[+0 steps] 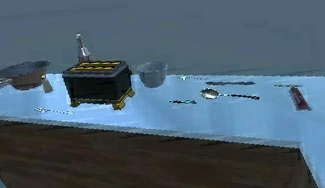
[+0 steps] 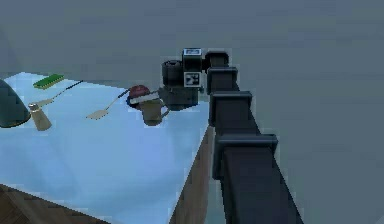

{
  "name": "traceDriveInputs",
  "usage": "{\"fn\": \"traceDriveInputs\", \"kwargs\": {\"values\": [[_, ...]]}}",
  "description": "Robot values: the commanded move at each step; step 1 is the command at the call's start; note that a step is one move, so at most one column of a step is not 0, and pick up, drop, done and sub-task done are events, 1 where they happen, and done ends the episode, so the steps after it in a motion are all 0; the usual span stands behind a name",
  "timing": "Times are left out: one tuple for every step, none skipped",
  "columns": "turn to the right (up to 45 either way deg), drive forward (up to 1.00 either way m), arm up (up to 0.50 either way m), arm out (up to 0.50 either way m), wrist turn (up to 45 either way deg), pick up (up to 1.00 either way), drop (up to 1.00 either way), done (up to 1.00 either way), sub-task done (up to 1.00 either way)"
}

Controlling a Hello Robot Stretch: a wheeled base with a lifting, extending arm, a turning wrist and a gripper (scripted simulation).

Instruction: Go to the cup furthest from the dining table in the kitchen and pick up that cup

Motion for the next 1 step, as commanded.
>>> {"fn": "traceDriveInputs", "kwargs": {"values": [[0.0, 0.00, 0.00, 0.00, 0.0, 0.00, 0.00, 1.00, 0.00]]}}
